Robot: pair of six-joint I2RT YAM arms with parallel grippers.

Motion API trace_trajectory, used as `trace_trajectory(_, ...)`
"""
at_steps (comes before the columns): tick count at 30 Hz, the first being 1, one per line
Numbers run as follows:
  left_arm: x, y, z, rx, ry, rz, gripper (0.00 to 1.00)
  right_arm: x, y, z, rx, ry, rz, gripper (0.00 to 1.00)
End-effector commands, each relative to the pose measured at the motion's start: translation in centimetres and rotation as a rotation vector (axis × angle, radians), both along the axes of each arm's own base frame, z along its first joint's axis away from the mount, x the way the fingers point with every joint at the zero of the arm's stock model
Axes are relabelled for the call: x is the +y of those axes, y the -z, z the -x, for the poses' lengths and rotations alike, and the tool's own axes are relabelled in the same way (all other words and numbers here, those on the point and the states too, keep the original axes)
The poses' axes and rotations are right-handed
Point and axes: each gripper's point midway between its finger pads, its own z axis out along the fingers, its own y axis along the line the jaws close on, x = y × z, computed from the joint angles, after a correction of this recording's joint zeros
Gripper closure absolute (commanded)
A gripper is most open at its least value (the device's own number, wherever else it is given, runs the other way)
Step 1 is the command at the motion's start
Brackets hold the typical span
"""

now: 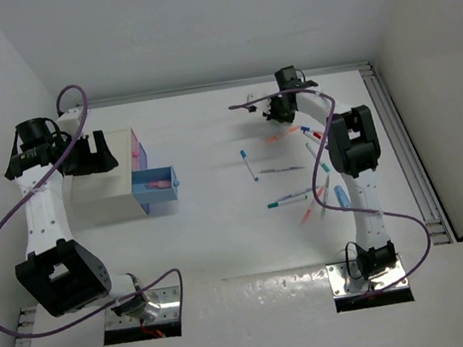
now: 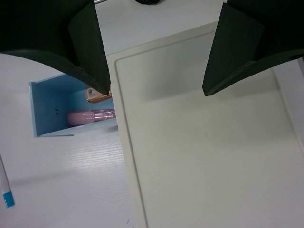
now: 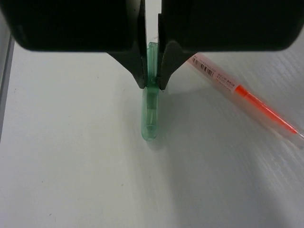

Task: Sort the stationery into containers
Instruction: Pick up the pen from the center of the board, then place the pen in the storage box.

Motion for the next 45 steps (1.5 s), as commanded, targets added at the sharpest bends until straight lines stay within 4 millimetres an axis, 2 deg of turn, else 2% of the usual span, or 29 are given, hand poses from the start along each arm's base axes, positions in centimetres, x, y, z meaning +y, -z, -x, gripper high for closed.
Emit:
trace_trajectory(1, 0.4, -1.8, -0.5, -0.051, -0.009, -0.007, 0.15, 0.9, -2.7, 0.6, -0.014, 0.015, -0.082, 1.0)
trace_trajectory(4, 0.3, -1.8, -0.4, -0.053, -0.007, -0.003, 0.15, 2.3, -5.4, 0.6, -0.034, 0.023, -0.159, 1.0)
trace_trajectory(5, 0.3, -2.0, -0.4, -0.061, -0.004, -0.006, 0.15, 2.5, -7.1, 0.6, -0.057, 0.026, -0.18, 1.0)
trace_trajectory(7, 0.1, -1.9, -0.4, -0.06, -0.004, 0.004, 0.15, 3.5, -8.5, 1.0, -0.062, 0.018, -0.209, 1.0)
trace_trajectory(9, -0.1, -2.0, -0.3, -0.066, 0.0, 0.008, 0.15, 4.2, -9.7, 1.5, -0.073, 0.002, -0.216, 1.0)
trace_trajectory(13, -0.1, -2.4, -0.1, -0.079, 0.002, 0.0, 0.15, 4.6, -10.5, 2.1, -0.056, 0.002, -0.233, 1.0)
trace_trajectory(16, 0.0, -2.6, 0.2, -0.084, 0.002, -0.018, 0.15, 6.0, -12.4, 3.1, -0.035, 0.002, -0.302, 1.0)
trace_trajectory(17, 0.0, -2.4, 0.3, -0.079, 0.002, -0.019, 0.15, 7.5, -13.1, 4.1, -0.011, -0.012, -0.352, 1.0)
trace_trajectory(18, 0.0, -2.3, 0.3, -0.078, 0.002, -0.018, 0.15, 8.4, -14.8, 4.7, -0.025, -0.025, -0.385, 1.0)
trace_trajectory(20, -0.3, -1.9, 0.4, -0.069, 0.005, 0.0, 0.15, 11.6, -16.8, 6.4, -0.006, -0.065, -0.463, 1.0)
trace_trajectory(21, -0.3, -1.9, 0.3, -0.073, 0.007, 0.005, 0.15, 12.7, -18.6, 7.2, -0.022, -0.085, -0.491, 1.0)
trace_trajectory(22, -0.5, -1.9, 0.3, -0.073, 0.01, 0.016, 0.15, 15.0, -19.6, 8.3, -0.016, -0.115, -0.524, 1.0)
trace_trajectory(24, -0.7, -1.8, 0.3, -0.068, 0.01, 0.031, 0.15, 17.5, -22.1, 9.9, -0.028, -0.168, -0.582, 1.0)
trace_trajectory(25, -0.9, -1.9, 0.2, -0.071, 0.014, 0.039, 0.15, 19.8, -23.0, 11.2, -0.021, -0.202, -0.61, 1.0)
trace_trajectory(27, -0.9, -2.2, 0.2, -0.076, 0.015, 0.04, 0.15, 22.2, -24.8, 12.5, -0.028, -0.251, -0.648, 1.0)
trace_trajectory(28, -0.9, -2.3, 0.3, -0.077, 0.017, 0.035, 0.15, 24.2, -26.1, 13.6, -0.035, -0.29, -0.674, 1.0)
trace_trajectory(30, -0.8, -2.4, 0.3, -0.076, 0.017, 0.031, 0.15, 26.3, -26.9, 14.9, -0.029, -0.33, -0.694, 1.0)
trace_trajectory(33, -0.8, -2.2, 0.4, -0.073, 0.018, 0.031, 0.15, 30.6, -27.7, 17.4, -0.024, -0.411, -0.73, 1.0)
trace_trajectory(35, -0.8, -2.1, 0.4, -0.07, 0.016, 0.035, 0.15, 32.3, -26.8, 18.2, -0.01, -0.436, -0.725, 1.0)
trace_trajectory(36, -0.8, -2.1, 0.4, -0.071, 0.017, 0.036, 0.15, 33.6, -27.0, 19.1, -0.012, -0.462, -0.733, 1.0)
trace_trajectory(37, -0.8, -2.0, 0.5, -0.066, 0.016, 0.037, 0.15, 34.3, -26.1, 19.2, 0.006, -0.464, -0.728, 1.0)
trace_trajectory(39, -0.8, -1.9, 0.6, -0.065, 0.017, 0.033, 0.15, 35.9, -25.9, 20.2, 0.014, -0.487, -0.737, 1.0)
trace_trajectory(45, -0.5, -1.6, 0.8, -0.057, 0.009, 0.032, 0.15, 39.3, -23.3, 22.5, 0.067, -0.525, -0.742, 1.0)
